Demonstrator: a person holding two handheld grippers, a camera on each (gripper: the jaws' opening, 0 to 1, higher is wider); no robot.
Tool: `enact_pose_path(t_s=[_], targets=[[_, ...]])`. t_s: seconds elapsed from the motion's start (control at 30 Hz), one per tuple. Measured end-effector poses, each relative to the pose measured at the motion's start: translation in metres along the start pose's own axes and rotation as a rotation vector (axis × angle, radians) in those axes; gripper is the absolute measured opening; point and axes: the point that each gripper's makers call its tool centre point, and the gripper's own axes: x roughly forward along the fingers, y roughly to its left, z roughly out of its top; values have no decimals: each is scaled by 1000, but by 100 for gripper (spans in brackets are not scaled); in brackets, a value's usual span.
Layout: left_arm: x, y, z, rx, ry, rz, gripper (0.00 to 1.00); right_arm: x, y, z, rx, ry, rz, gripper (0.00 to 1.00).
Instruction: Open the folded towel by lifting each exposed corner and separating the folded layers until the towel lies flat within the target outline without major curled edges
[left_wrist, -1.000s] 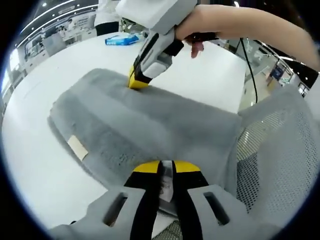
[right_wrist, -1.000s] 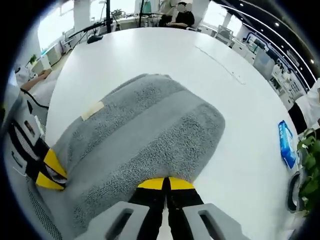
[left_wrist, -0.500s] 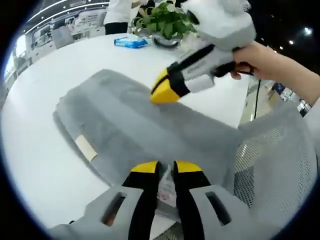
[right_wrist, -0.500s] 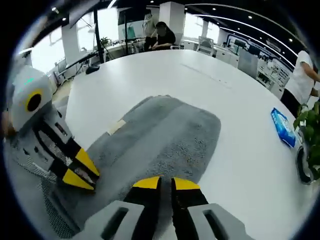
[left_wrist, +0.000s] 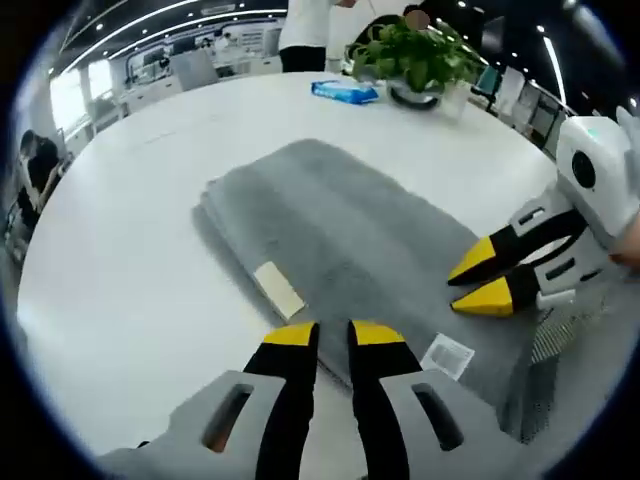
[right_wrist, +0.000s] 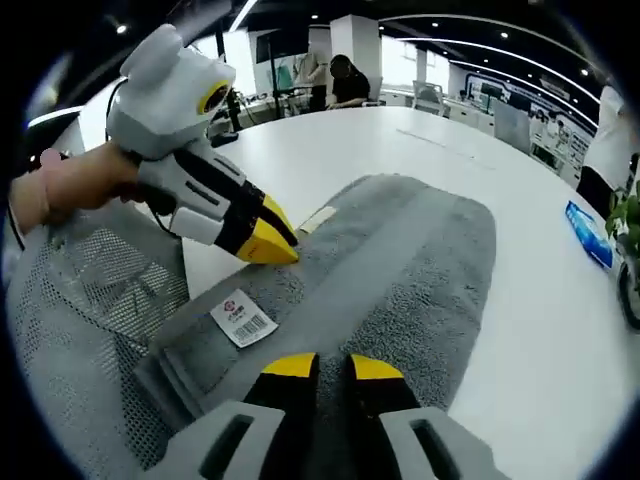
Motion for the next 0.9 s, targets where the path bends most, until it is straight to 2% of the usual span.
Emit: enact_pose_path(t_s=[0.1,0.2,0.27,0.33,0.43,0.53,0.9], targets=[[0,1,0,6,1,0,11,-1,0,0,23,-6,4,8],[-1,2,0,-1,3,-2,11,-1,1,1,10,-5,5,8],[-1,2,1,2,3,-4,7,-2,2,2,-29,-8,4,8],[-4,-1,2,-7,9,-11,0,-3,2,3,-29,-11,4,9],[-3,-3,2,59,9,-3,0,-4,2,4,-18,-16,7,9],[-3,-3,3,81,7,2,0,-5,1,5,-9,-21,10,9],[-7,1,12,-9,-31,-11,0,-9,0,13,8,-63,11,8]])
